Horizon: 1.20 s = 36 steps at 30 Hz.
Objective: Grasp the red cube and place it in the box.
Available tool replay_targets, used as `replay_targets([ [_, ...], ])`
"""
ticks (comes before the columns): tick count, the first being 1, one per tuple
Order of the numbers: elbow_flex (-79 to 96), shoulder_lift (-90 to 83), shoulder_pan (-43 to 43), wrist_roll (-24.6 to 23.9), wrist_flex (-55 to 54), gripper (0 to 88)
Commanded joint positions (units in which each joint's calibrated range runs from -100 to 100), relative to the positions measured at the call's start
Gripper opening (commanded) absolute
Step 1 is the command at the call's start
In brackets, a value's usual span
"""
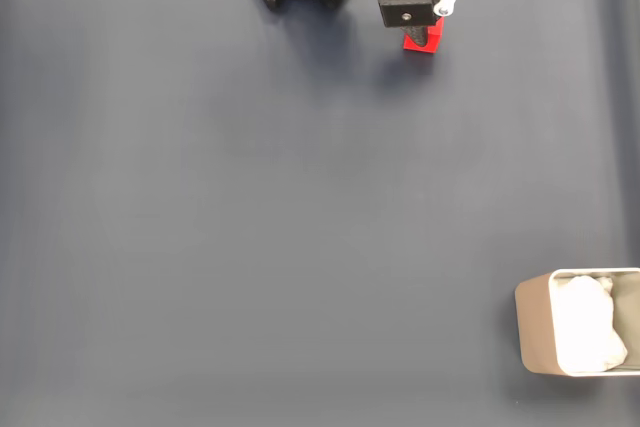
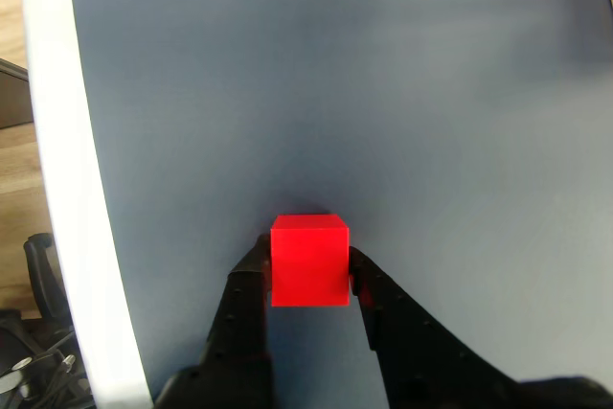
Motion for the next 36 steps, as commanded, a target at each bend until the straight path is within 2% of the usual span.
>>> replay_targets([
  [1,-0.6,0.2,-0.5,-0.3,-0.3,1.4],
  [19,-2.8,2.9,-0.3,-0.9,-0.9,0.6],
  [36,-22.0,15.2,3.6,-2.5,1.1,0.0],
])
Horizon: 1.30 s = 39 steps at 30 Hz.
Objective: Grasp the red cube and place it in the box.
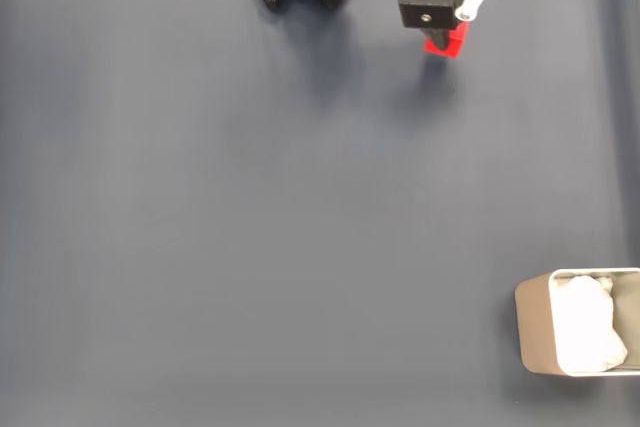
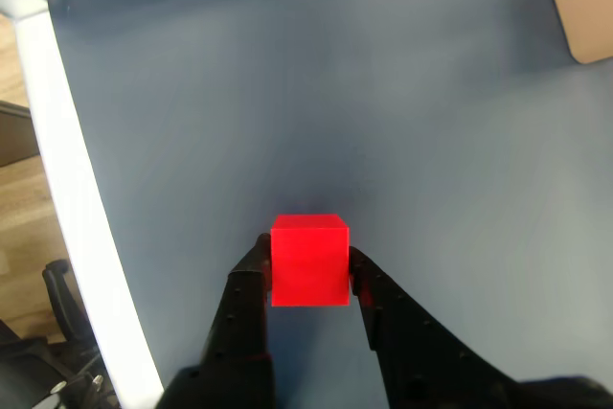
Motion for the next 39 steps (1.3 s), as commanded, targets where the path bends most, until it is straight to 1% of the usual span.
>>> replay_targets([
  [1,-6.9,2.7,1.8,-0.4,1.0,0.0],
  [24,-31.8,18.8,12.9,-1.9,3.9,0.0],
  [39,-52.7,34.1,20.7,-2.8,3.8,0.0],
])
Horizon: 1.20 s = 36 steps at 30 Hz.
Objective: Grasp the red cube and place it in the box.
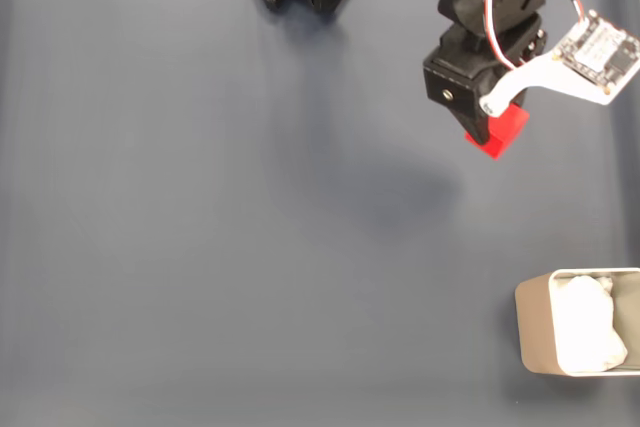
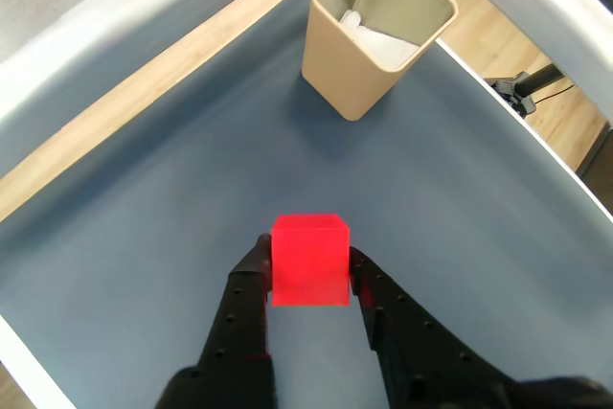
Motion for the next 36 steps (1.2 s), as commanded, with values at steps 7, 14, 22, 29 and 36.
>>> replay_targets([
  [7,-12.7,6.0,4.0,-0.8,0.2,0.0],
  [14,-20.2,11.2,4.8,-1.4,0.2,0.0],
  [22,-28.2,17.6,5.2,-1.6,0.2,0.0],
  [29,-37.0,24.4,5.8,-1.5,0.2,0.0],
  [36,-44.3,30.3,6.0,-1.3,0.2,0.0],
])
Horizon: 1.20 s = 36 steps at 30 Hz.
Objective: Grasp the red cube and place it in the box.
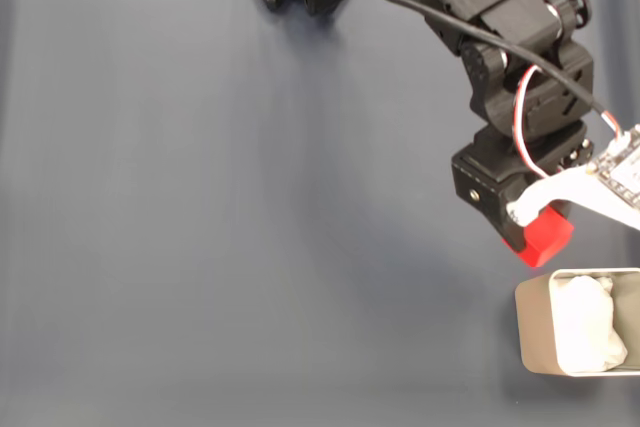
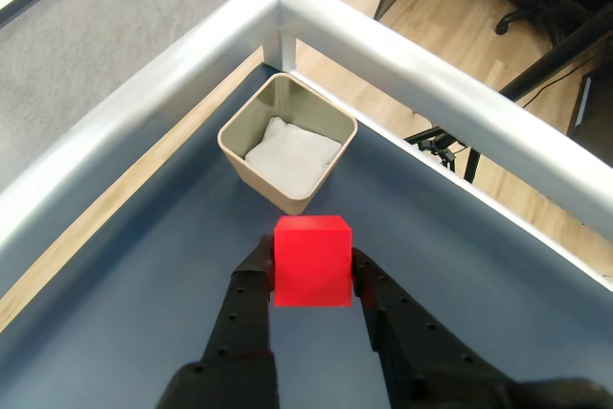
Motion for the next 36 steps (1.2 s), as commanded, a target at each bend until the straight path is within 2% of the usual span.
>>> replay_targets([
  [1,-7.6,2.2,0.0,0.2,0.2,0.0],
  [29,-39.5,25.8,-1.1,0.0,0.4,0.0],
  [36,-42.9,29.5,-1.3,0.0,-0.6,0.0],
])
